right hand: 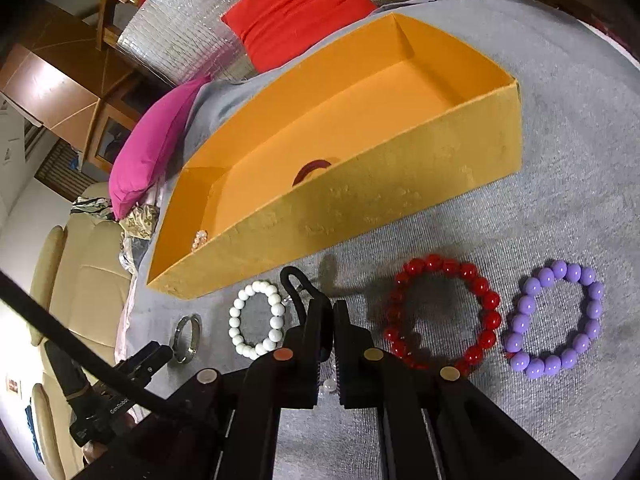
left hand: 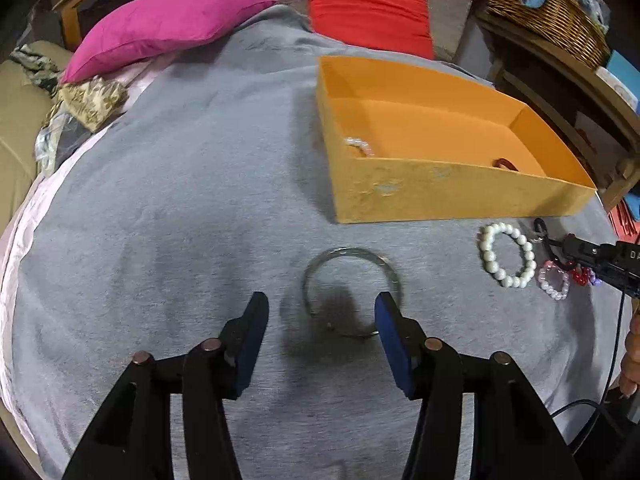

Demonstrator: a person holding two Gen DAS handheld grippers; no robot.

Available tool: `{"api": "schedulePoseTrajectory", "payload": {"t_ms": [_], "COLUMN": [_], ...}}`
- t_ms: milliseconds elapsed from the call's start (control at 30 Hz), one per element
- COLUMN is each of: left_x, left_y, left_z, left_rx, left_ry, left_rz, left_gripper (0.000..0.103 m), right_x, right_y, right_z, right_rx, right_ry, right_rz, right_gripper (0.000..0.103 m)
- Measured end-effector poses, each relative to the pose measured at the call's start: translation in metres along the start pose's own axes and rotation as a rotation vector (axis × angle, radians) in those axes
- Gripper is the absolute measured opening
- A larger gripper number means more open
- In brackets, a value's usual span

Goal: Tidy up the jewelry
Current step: 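Grasp the black hair tie with the right gripper while the left gripper grasps the silver bangle, then carry the silver bangle into the orange box with the left gripper while the right drops the hair tie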

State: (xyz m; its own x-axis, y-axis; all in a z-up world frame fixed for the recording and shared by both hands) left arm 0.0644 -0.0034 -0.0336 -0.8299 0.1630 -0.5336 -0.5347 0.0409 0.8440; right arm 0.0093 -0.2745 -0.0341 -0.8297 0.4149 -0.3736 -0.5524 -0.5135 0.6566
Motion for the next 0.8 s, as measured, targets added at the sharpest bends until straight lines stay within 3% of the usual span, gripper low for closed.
{"api": "schedulePoseTrajectory", "payload": {"t_ms": [133,200,467,533,800], "left_x": [0.003,0.005,0.002,-0.002,0.002], "left_y": [-0.004,-0.01,-0.022,-0.022,-0.008], "left_z": [-0.019,-0.026,-0.026,-0.024,-0.023], "left_rx": [-0.033,-0.048,-0.026,-0.035,-0.034], "left_ry": [-0.077,-0.099,-0.068,-0.072,-0.08], "left_rz": [0.008,0.025,0.029,0.016,-0.011], "left_gripper": [0.071,0.071,0.07,0.062,0.062], "right_x": [-0.001,-0.001,-0.004,-0.004,-0.005], "right_y": [0.002,0.003,0.013,0.015,0.019], "right_z": [0.0,0.001,0.003,0.003,0.01], "right_rx": [-0.002,-0.006,-0.028,-0.03,-0.046], "right_ry": [0.001,0.006,0.016,0.017,0.031], "right_rz": [-0.006,-0.011,-0.03,-0.033,-0.041], "right_gripper": [0.006,0.006,0.006,0.006,0.006]}}
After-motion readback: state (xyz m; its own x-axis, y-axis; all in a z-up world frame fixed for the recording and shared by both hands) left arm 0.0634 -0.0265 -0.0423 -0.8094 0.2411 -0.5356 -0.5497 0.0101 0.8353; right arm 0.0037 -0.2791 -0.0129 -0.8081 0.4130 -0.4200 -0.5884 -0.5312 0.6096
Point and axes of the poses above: each gripper's, at about its wrist camera, not at the fingertips, and y roughly against the way its jaws point, z to its left, x to its underside, the point moved 8 cm from there along -y, roughly the way its jaws point, and after that the axes turned 8 degrees about -x, right-handed, at the moved point
